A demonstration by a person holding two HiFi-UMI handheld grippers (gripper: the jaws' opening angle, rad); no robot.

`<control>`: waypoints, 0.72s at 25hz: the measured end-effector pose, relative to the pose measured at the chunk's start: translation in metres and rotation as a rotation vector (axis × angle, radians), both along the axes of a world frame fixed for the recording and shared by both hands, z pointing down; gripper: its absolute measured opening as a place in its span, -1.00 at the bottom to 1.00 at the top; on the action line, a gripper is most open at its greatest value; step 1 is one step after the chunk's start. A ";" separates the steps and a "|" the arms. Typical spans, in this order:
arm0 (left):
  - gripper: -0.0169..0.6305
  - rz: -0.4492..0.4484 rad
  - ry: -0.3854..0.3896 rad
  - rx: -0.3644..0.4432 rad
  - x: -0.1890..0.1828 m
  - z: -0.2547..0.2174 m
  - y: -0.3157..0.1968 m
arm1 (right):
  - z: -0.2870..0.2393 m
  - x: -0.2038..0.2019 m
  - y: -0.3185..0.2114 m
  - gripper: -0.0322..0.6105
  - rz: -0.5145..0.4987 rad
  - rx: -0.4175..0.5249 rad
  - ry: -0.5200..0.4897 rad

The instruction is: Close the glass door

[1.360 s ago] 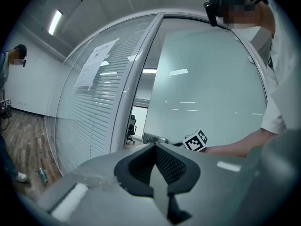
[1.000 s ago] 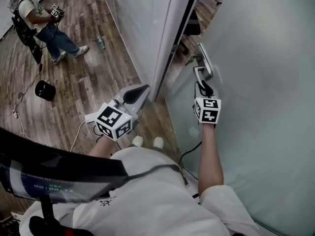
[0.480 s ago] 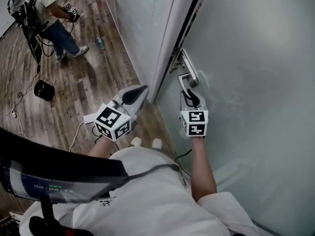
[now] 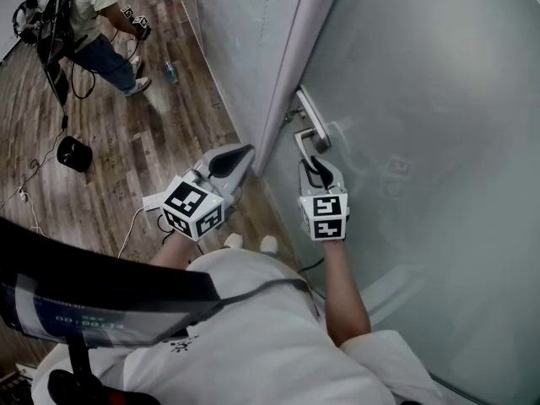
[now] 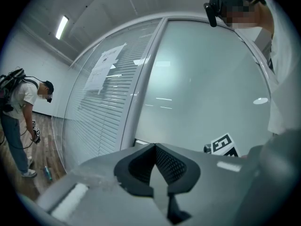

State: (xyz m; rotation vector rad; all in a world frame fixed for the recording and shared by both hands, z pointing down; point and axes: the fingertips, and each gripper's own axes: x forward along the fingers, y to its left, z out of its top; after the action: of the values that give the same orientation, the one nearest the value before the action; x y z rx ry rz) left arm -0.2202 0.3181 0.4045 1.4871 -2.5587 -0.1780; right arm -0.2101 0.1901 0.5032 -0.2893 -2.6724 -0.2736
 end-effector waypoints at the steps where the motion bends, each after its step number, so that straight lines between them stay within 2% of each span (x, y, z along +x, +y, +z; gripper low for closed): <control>1: -0.94 0.001 0.000 0.001 0.000 0.000 -0.001 | 0.000 0.000 0.000 -0.61 0.002 -0.001 0.003; 7: -0.94 0.010 -0.002 0.008 0.002 -0.006 -0.006 | -0.006 0.004 0.001 -0.61 -0.004 -0.006 0.012; 12: -0.94 0.023 -0.007 0.009 0.001 -0.009 -0.015 | -0.009 0.005 -0.004 -0.54 0.042 0.016 -0.011; 18: -0.94 0.038 -0.010 0.012 0.007 -0.014 -0.019 | -0.018 0.016 -0.003 -0.52 0.052 0.019 -0.016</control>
State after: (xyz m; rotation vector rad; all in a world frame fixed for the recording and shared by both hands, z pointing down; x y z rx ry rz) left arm -0.2128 0.2987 0.3910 1.5432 -2.5392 -0.1824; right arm -0.1940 0.1870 0.4849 -0.2121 -2.6867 -0.2863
